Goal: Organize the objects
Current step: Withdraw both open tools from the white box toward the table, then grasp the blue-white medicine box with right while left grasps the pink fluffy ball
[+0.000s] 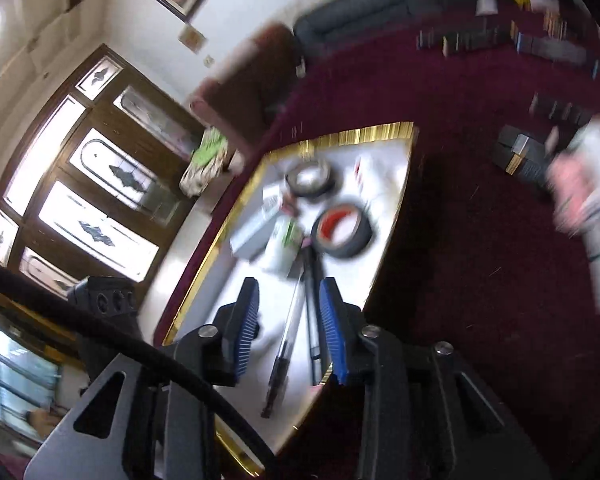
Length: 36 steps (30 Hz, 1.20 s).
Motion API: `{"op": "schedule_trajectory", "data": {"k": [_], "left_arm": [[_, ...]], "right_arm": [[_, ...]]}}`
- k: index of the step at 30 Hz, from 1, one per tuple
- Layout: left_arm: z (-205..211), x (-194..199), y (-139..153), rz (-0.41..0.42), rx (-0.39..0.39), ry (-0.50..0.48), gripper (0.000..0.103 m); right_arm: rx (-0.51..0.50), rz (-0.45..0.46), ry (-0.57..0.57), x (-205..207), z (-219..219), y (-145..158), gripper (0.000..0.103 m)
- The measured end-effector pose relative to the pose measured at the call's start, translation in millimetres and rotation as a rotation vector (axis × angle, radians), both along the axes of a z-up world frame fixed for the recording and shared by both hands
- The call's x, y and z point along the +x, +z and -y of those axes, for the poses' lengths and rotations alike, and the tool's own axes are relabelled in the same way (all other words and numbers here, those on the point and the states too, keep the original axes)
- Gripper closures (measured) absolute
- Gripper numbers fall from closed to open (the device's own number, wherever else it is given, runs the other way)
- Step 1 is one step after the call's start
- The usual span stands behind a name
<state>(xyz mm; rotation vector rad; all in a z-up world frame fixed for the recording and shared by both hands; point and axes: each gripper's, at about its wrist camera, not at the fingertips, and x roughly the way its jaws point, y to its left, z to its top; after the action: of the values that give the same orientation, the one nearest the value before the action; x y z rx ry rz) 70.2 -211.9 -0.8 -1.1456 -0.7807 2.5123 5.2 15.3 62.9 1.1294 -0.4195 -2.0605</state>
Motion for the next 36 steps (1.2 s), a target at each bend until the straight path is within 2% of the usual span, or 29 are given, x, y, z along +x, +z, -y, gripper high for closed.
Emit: {"op": "schedule_trajectory", "data": {"k": [4, 5, 6, 7, 8, 9, 10, 11, 12, 13, 14, 15, 16, 19, 22, 28, 31, 33, 35, 36], "left_arm": [[-15.4, 5.2, 45.5, -0.111, -0.156, 0.032, 0.06], [-22.5, 9.1, 63.1, -0.17, -0.211, 0.051, 0.06], [-25.8, 14.4, 78.7, -0.229, -0.255, 0.068, 0.06], [-33.2, 21.6, 96.8, -0.308, -0.304, 0.09, 0.058], [-40.8, 29.7, 114.2, -0.395, -0.337, 0.107, 0.052], [-46.2, 36.6, 125.7, -0.466, -0.34, 0.112, 0.03], [-52.0, 40.3, 135.4, -0.541, -0.294, 0.083, 0.0], [-53.6, 37.3, 135.9, -0.558, -0.218, 0.027, 0.001], [-57.7, 26.5, 131.4, -0.518, -0.115, -0.061, 0.001], [-64.3, 13.5, 123.9, -0.436, -0.057, -0.12, 0.001], [-75.7, -2.9, 109.4, -0.314, -0.031, -0.159, 0.002], [-84.1, -10.3, 98.8, -0.26, -0.036, -0.166, 0.002], [-92.4, -14.1, 89.3, -0.239, -0.056, -0.167, 0.002], [-114.0, -19.4, 68.5, -0.183, -0.148, -0.178, 0.002], [-120.9, -22.9, 58.5, -0.136, -0.154, -0.201, 0.002], [-123.5, -23.7, 50.5, -0.082, -0.125, -0.197, 0.002], [-125.1, -21.0, 51.1, -0.073, -0.137, -0.192, 0.002], [-123.1, -20.0, 55.1, -0.079, -0.15, -0.186, 0.002], [-121.0, -19.8, 59.6, -0.088, -0.164, -0.182, 0.002], [-120.9, -20.3, 61.1, -0.092, -0.17, -0.181, 0.002]], "right_arm": [[0.088, -0.235, -0.128, 26.2, -30.8, 50.7, 0.061], [0.121, -0.311, -0.181, 36.6, -38.8, 63.9, 0.054], [0.16, -0.399, -0.246, 47.7, -48.2, 76.9, 0.039], [0.191, -0.495, -0.322, 60.8, -57.8, 89.2, 0.027], [0.198, -0.572, -0.389, 71.4, -66.9, 97.3, 0.007], [0.184, -0.64, -0.452, 81.0, -77.3, 101.7, 0.0], [0.151, -0.677, -0.502, 85.9, -89.1, 101.3, 0.0], [0.119, -0.656, -0.528, 82.1, -98.8, 98.6, 0.0], [0.083, -0.551, -0.523, 67.3, -113.1, 89.0, 0.0], [0.062, -0.445, -0.498, 52.7, -121.8, 79.7, 0.0], [0.043, -0.339, -0.481, 37.7, -131.2, 67.7, 0.0], [0.031, -0.255, -0.493, 25.9, -141.0, 54.3, 0.001], [0.022, -0.208, -0.522, 19.8, -152.2, 41.8, 0.002], [0.064, -0.15, -0.582, 11.0, -173.9, 15.9, 0.002], [0.123, -0.115, -0.545, -0.9, -176.9, 2.6, 0.003], [0.426, -0.209, -0.381, -24.7, -125.9, -6.6, 0.013], [0.511, -0.199, -0.339, -42.1, -108.1, -25.4, 0.029], [0.545, -0.161, -0.329, -53.8, -103.4, -38.3, 0.052], [0.536, -0.108, -0.304, -63.2, -102.4, -52.1, 0.07], [0.512, -0.088, -0.294, -64.5, -104.3, -55.3, 0.07]]}}
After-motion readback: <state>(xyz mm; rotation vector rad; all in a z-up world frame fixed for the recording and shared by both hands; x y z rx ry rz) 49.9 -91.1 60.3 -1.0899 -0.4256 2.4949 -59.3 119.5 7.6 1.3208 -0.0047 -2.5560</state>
